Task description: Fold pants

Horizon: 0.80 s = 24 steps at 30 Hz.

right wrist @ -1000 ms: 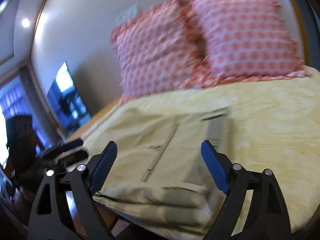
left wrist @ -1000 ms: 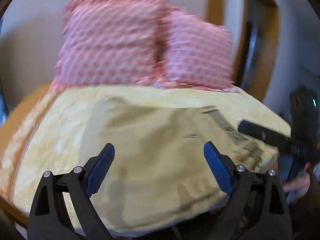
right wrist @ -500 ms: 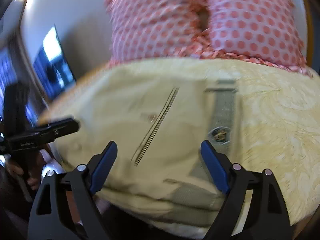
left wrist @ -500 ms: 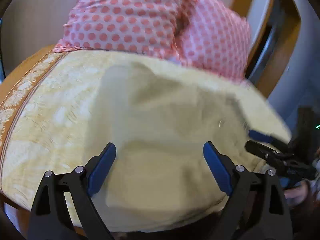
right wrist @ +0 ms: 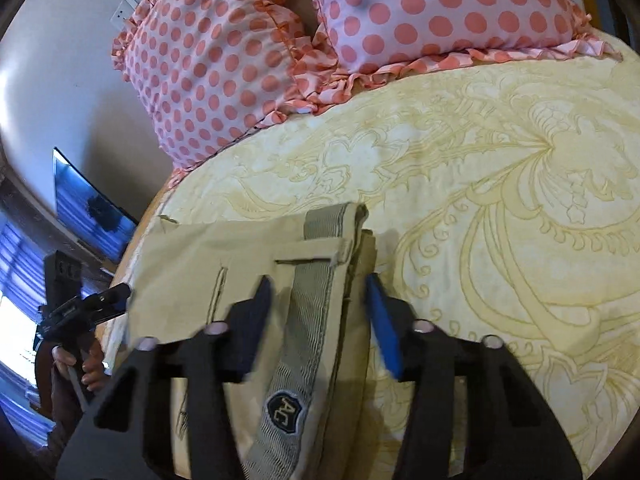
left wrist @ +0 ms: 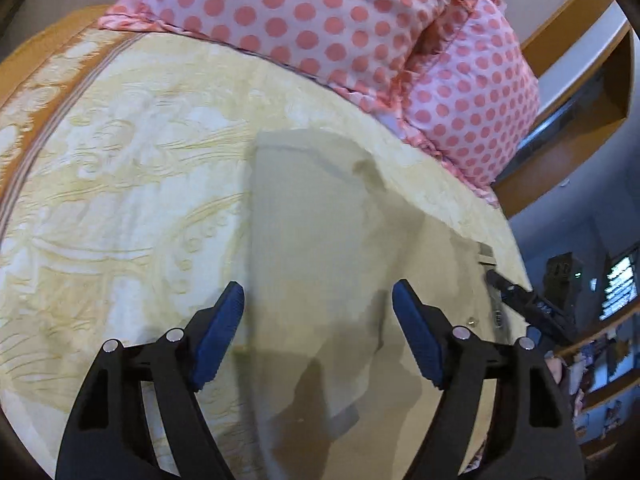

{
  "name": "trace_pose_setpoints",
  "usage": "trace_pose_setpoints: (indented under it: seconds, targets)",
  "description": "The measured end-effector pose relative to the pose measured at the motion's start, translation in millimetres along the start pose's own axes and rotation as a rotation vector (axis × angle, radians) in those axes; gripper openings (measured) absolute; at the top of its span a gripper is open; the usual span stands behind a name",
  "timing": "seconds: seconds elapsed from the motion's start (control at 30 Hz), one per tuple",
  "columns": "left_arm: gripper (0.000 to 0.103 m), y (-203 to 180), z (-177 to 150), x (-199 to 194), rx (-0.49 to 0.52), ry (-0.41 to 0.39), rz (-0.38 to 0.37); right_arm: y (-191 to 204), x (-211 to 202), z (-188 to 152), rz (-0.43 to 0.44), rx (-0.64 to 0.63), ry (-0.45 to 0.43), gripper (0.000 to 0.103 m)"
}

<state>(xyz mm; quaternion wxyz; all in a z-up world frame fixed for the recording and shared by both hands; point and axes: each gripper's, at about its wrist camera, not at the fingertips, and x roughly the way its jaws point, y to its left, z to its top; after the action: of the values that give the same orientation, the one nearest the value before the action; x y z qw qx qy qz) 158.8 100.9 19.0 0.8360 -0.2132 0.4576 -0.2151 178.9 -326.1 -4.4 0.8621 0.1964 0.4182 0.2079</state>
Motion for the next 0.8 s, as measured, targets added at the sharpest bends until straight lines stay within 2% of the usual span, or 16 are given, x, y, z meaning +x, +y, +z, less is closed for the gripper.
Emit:
trace_pose_setpoints:
  seconds: [0.1, 0.13, 0.17, 0.2, 0.27, 0.3, 0.4, 0.43, 0.47, 0.5, 0.57, 0.7, 0.8]
  targets:
    - [0.077, -1.2, 3.9, 7.4, 0.013, 0.012, -0.017, -10.8, -3.3, -1.7, 0.045, 0.046, -0.007, 0.040]
    - [0.077, 0.0, 7.0, 9.4, 0.002, 0.014, -0.031, -14.5, -2.8, -0.7, 0.058, 0.061, -0.006, 0.034]
    - [0.068, 2.1, 9.6, 10.7, -0.011, 0.015, -0.046, -15.6, -1.9, 0.1, 0.070, 0.065, -0.002, 0.026]
    - [0.056, 7.0, 12.2, 12.5, -0.036, 0.020, -0.062, -16.2, -1.5, 0.7, 0.092, 0.066, 0.001, 0.023]
    - [0.051, 16.2, 16.1, 15.5, -0.077, 0.031, -0.095, -20.5, 1.0, 1.8, 0.119, 0.083, 0.011, 0.026]
    - [0.051, 22.7, 17.5, 15.8, -0.108, 0.033, -0.129, -22.5, 1.9, 3.2, 0.125, 0.097, 0.013, 0.027]
    - [0.051, 28.2, 20.7, 17.3, -0.141, 0.036, -0.164, -21.4, 4.5, 7.5, 0.141, 0.098, 0.023, 0.032]
    - [0.051, 26.7, 21.0, 18.1, -0.133, 0.035, -0.160, -19.3, 6.3, 7.8, 0.143, 0.083, 0.028, 0.031]
    - [0.041, 23.5, 20.6, 19.0, -0.115, 0.035, -0.137, -17.8, 7.9, 7.8, 0.146, 0.068, 0.035, 0.022]
    - [0.028, 21.0, 20.2, 20.2, -0.100, 0.039, -0.122, -17.5, 10.5, 7.5, 0.168, 0.063, 0.052, 0.021]
    - [0.016, 14.9, 19.3, 17.6, -0.068, 0.028, -0.125, -20.1, 8.3, 6.4, 0.212, 0.075, 0.050, 0.018]
    - [0.013, -1.0, 25.2, 11.0, -0.002, 0.005, -0.092, -17.3, 0.2, 11.1, 0.248, 0.085, 0.035, 0.017]
    - [0.013, -14.6, 40.1, 11.3, 0.044, -0.012, -0.074, -12.3, -3.7, 28.6, 0.245, 0.060, 0.020, 0.016]
